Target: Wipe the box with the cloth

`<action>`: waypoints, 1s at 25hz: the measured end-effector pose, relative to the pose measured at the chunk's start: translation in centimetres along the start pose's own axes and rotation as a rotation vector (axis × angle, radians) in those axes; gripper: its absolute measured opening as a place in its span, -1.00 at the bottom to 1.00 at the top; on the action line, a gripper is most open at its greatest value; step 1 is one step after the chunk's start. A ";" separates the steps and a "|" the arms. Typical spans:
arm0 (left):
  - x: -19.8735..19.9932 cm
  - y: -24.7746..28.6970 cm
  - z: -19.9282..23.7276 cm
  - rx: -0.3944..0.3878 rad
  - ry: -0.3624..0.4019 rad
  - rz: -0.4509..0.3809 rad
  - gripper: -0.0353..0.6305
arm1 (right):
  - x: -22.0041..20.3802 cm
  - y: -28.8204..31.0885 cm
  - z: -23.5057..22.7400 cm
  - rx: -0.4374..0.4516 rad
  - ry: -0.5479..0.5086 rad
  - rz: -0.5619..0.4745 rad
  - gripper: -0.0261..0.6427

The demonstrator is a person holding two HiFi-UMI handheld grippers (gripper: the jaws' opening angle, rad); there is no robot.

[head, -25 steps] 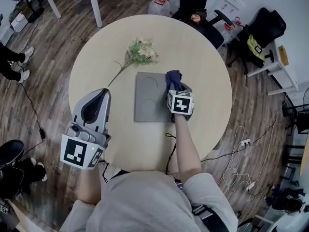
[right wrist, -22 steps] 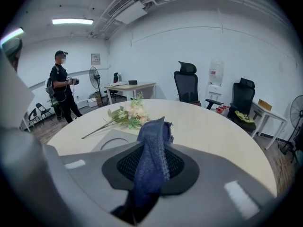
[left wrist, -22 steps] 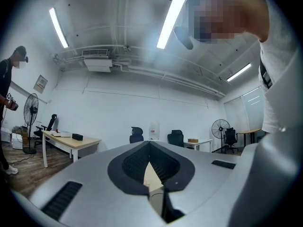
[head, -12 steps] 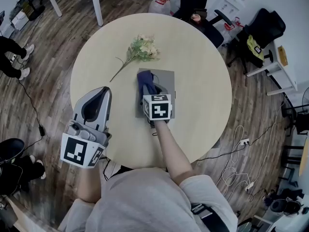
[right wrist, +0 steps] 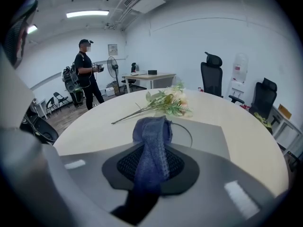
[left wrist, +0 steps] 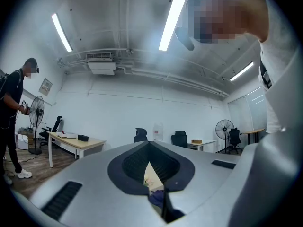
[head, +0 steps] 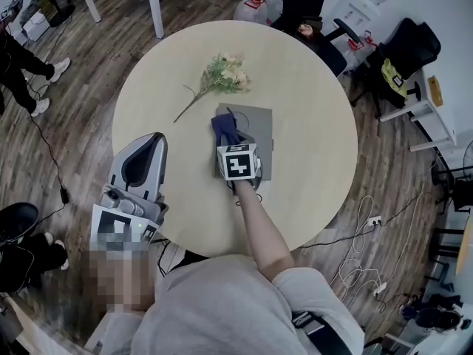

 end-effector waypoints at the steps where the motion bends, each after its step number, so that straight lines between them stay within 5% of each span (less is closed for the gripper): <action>1: 0.0 0.0 -0.1 -0.001 -0.001 -0.001 -0.87 | -0.3 -0.1 -0.6 -0.010 0.005 0.003 -0.68; 25: 0.2 1.6 -2.2 -0.068 -0.014 -0.015 -0.87 | -4.1 -2.7 -12.3 -0.219 0.150 0.030 -0.68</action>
Point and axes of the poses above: the fingertips, and each gripper's own axes: y forward along the fingers, z to its left, x out of its top, the point moved 4 cm from there along -y, backward along the fingers, and after that the axes turned 12 degrees about -x, right-handed, at the moved point
